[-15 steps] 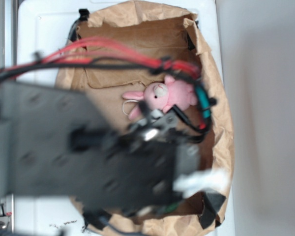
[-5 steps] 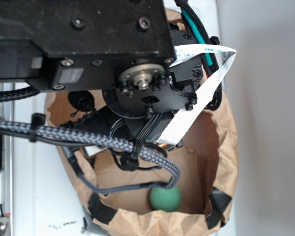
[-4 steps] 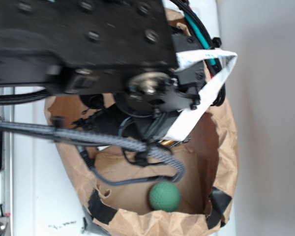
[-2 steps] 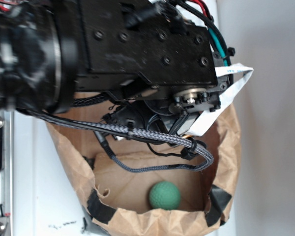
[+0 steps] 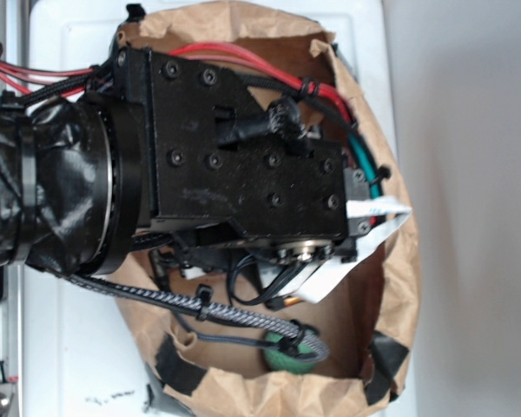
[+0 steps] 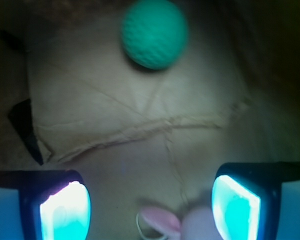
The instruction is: Grab the green ball.
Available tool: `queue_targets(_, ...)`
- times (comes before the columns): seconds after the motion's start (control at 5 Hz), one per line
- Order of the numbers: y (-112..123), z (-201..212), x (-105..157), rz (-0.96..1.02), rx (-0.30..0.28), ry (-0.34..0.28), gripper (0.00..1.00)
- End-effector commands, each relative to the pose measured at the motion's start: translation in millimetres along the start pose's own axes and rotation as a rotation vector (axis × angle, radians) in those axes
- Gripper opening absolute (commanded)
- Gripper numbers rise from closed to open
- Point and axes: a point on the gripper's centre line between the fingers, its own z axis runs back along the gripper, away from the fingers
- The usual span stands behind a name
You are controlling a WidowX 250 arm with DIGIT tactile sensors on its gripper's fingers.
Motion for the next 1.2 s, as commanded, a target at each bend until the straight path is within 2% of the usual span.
queue_targets(0.0,3,0,37,-0.131,0.021,-0.061,1.00)
queue_targets(0.2,4,-5,51,-0.147,-0.007,-0.092,1.00)
queue_targets(0.4,3,-5,62,-0.117,0.032,-0.130,1.00)
queue_targets(1.0,9,-15,85,-0.087,0.073,-0.181,1.00)
